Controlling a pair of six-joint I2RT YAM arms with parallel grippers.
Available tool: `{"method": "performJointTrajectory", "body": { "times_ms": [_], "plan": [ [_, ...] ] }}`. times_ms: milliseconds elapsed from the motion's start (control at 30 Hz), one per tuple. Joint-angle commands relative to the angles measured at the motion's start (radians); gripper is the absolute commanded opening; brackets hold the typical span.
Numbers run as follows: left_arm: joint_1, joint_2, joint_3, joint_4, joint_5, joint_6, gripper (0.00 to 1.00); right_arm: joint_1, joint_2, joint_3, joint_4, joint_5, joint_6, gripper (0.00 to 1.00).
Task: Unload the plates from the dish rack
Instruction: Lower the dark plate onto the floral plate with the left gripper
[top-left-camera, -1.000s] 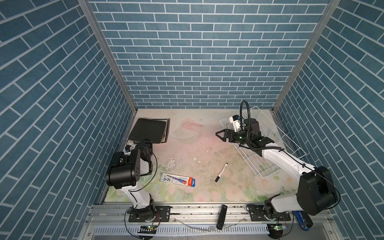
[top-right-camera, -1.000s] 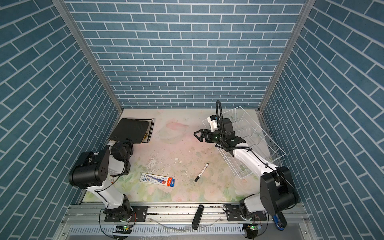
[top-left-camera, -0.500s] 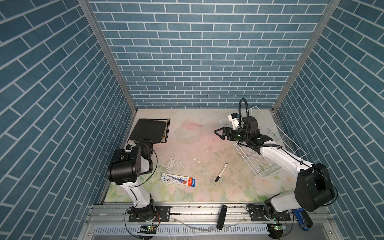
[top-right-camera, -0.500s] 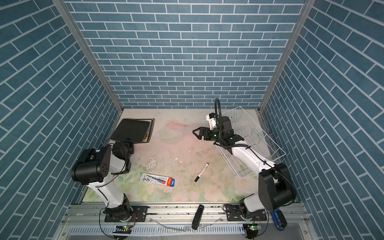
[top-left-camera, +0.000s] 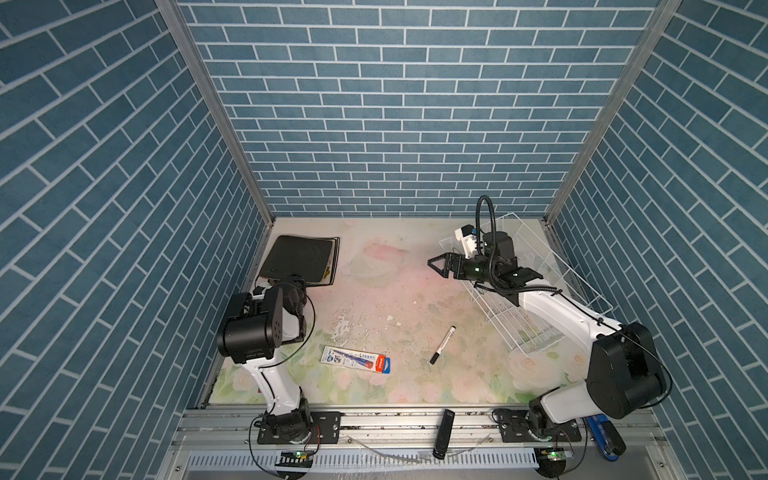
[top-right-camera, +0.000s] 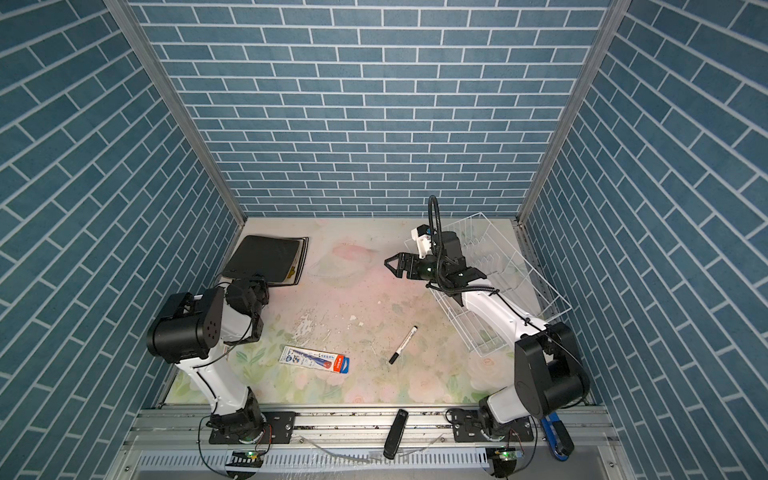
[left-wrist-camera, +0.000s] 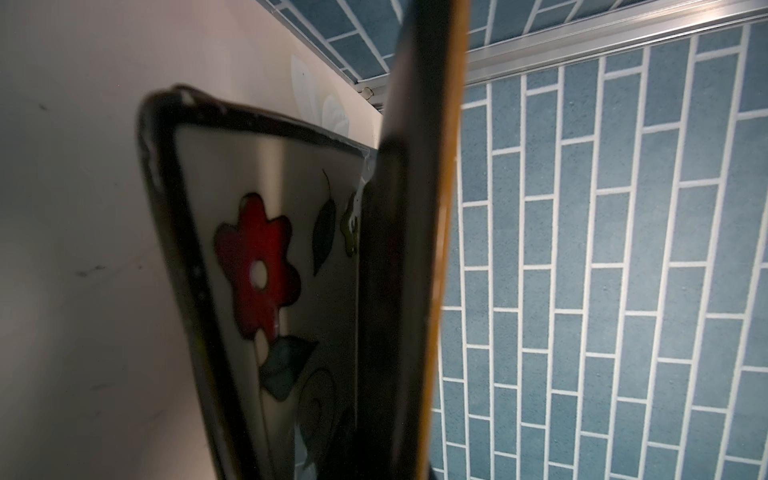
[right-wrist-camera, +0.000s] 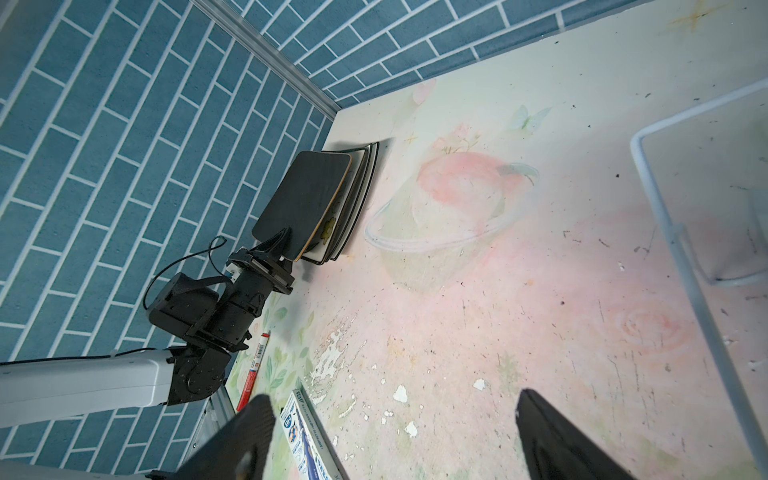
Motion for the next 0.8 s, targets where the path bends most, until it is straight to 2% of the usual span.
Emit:
{"method": "performJointTrajectory", "body": {
  "times_ms": [0, 300, 667, 767],
  "plan": [
    [0.002, -0.01, 0.048, 0.195, 0.002, -0.008, 0.0, 0.006, 0.013, 0.054, -0.002, 0.008, -0.038, 0.92],
    [-0.004, 0.018, 0.062, 0.195, 0.0, -0.013, 0.0, 0.006, 0.019, 0.065, -0.012, 0.011, -0.041, 0.92],
    [-0.012, 0.015, 0.059, 0.193, -0.003, -0.016, 0.25, 0.005, 0.008, 0.066, -0.023, 0.018, -0.041, 0.92],
    [-0.013, 0.009, 0.06, 0.189, 0.006, -0.015, 0.29, 0.006, 0.006, 0.065, -0.024, 0.022, -0.039, 0.92]
  ]
}}
